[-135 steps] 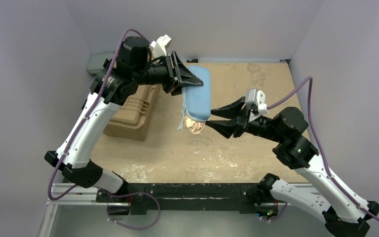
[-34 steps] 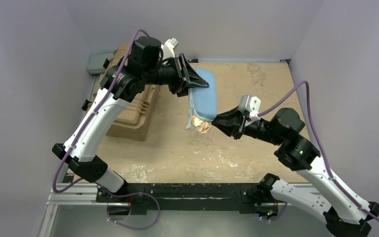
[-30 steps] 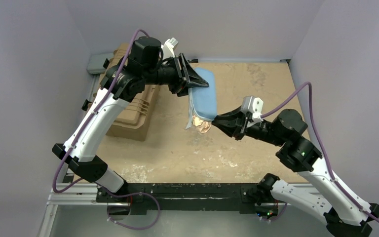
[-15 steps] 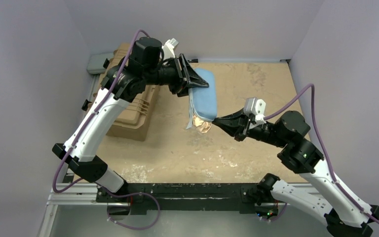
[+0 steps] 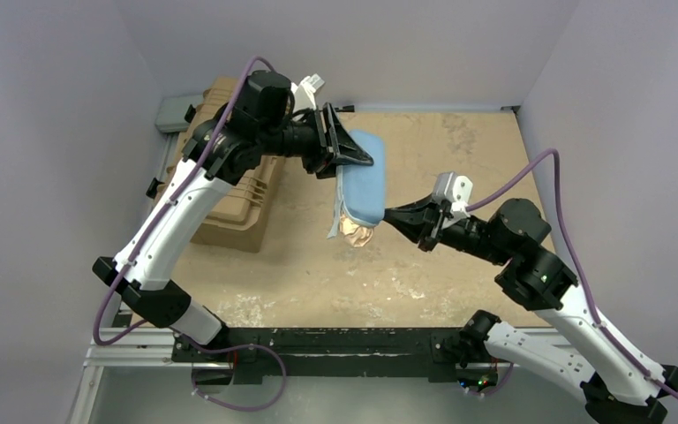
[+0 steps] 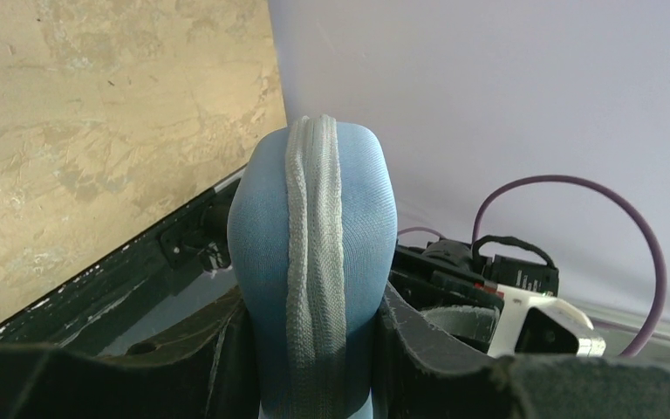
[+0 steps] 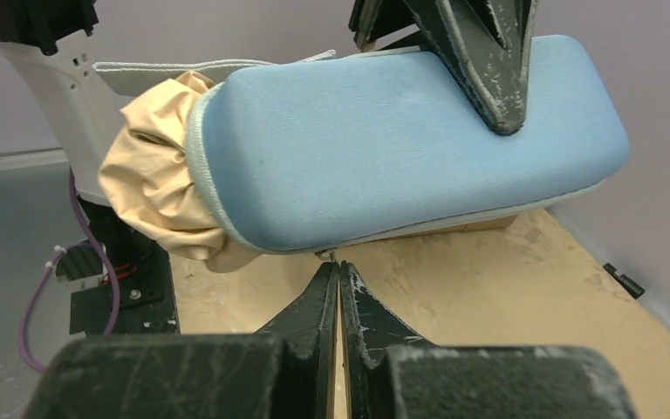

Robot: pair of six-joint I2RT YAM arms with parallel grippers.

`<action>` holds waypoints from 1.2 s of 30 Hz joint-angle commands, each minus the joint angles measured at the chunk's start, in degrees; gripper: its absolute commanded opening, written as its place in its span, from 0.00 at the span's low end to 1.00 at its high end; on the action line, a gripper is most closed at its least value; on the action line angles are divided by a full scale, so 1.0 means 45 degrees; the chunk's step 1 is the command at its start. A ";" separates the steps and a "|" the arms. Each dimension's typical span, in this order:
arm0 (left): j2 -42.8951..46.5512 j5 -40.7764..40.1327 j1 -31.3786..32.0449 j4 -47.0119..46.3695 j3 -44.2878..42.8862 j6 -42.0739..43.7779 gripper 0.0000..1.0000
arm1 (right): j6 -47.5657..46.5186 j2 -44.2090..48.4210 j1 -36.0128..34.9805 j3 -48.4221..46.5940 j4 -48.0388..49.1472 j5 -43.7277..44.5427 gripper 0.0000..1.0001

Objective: Open the umbrella

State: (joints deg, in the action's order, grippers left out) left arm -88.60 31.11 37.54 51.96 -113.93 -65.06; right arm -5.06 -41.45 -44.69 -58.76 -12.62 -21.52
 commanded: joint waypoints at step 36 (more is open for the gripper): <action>-0.0058 0.1563 0.0079 -0.0353 -0.1469 0.0551 0.00 | 0.0286 0.0047 -0.0070 -0.0063 0.1195 -0.1100 0.48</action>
State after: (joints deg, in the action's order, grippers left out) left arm -88.86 37.47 37.91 53.49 -117.51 -60.90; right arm -4.73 -40.10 -44.66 -57.06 -11.60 -26.30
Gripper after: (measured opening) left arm 0.381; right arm 0.493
